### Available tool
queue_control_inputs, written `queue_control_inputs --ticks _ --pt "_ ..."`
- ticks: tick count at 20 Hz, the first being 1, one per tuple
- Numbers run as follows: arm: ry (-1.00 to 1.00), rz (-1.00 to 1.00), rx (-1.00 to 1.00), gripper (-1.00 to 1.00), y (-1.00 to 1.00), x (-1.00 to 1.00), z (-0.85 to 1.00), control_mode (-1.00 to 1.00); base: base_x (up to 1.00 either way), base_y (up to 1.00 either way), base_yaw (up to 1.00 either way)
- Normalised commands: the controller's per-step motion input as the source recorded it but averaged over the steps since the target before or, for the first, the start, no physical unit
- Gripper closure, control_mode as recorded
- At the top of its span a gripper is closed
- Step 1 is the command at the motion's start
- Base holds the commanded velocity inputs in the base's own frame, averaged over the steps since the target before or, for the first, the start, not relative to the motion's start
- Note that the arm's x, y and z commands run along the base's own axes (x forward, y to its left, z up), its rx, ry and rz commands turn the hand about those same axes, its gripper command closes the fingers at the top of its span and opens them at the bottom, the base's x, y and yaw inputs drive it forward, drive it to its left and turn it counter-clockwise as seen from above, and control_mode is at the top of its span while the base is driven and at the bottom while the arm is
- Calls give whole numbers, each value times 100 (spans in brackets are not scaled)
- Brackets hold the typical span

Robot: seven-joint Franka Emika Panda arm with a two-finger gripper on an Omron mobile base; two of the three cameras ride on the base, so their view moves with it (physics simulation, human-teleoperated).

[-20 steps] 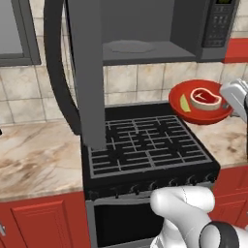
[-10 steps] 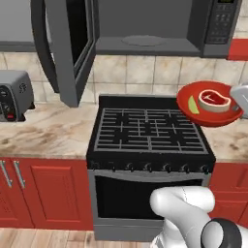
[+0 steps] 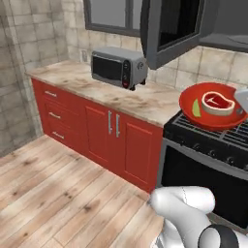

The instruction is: The microwave is finished heating the steak and lemon wedge. Take the bowl containing the food and place it on the dining counter.

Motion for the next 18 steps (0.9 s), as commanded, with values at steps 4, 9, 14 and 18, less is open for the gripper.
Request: queue_control_inputs --ticks 4,9,14,18 --pt "0 0 0 100 0 0 0 100 -53 -11 100" --pt "0 0 0 100 0 0 0 100 -55 -10 99" --pt "0 0 0 100 0 0 0 100 -48 -9 98" --pt "0 0 0 100 0 0 0 100 -16 -3 91"
